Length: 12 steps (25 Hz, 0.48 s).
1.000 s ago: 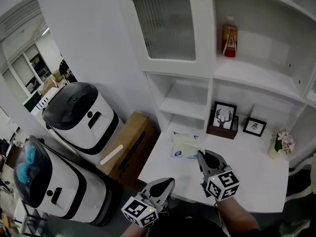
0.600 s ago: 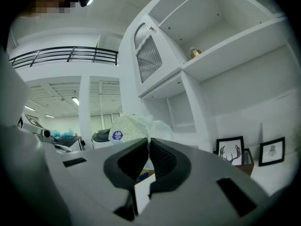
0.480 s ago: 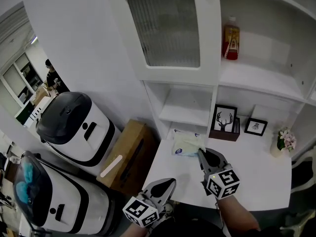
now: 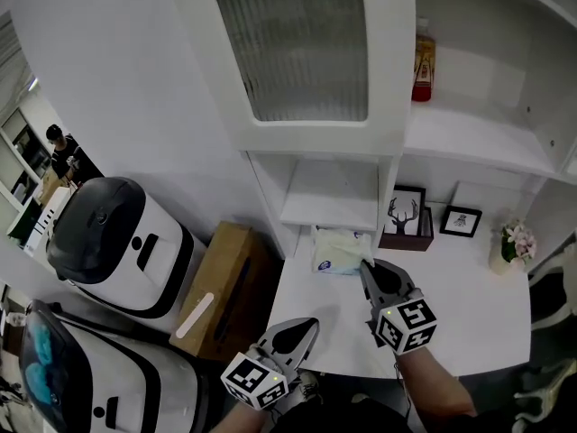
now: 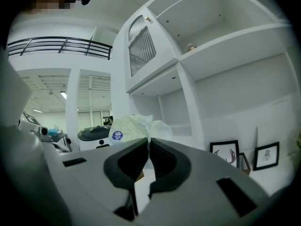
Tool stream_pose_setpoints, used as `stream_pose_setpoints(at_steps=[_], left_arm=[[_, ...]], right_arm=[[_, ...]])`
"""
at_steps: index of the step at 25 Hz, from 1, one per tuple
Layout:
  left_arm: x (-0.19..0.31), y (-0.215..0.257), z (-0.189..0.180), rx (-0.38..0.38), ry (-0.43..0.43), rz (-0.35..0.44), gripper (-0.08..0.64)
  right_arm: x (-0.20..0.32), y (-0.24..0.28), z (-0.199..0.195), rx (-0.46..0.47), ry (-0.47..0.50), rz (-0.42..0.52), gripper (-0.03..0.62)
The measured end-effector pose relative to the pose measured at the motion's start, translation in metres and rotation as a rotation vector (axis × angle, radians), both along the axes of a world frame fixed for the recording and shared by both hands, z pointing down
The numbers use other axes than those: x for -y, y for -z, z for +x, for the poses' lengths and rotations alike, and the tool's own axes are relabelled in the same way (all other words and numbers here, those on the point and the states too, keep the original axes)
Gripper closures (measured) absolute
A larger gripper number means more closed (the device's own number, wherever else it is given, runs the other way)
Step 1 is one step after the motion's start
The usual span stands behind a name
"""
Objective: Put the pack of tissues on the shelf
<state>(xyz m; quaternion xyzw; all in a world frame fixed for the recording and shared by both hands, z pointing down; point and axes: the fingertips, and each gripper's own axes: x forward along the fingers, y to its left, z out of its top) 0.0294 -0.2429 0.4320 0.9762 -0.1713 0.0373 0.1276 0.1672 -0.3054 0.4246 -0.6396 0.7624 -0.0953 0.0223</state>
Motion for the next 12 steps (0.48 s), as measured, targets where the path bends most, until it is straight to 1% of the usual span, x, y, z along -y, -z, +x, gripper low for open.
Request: stream_pose_setpoints(at_steps=[7,12], left_arm=[[0.029,0.0,0.005,-0.019,-0.07,-0.01,0.555],[0.05,-0.005,0.004,-0.017,-0.111,-0.022,0.555]], right_arm=[[0.028,0.002,0.008,-0.018,-0.068,-0.015,0.583],[0.051,0.001,0.013,-0.042,-0.108,-0.024,0.583]])
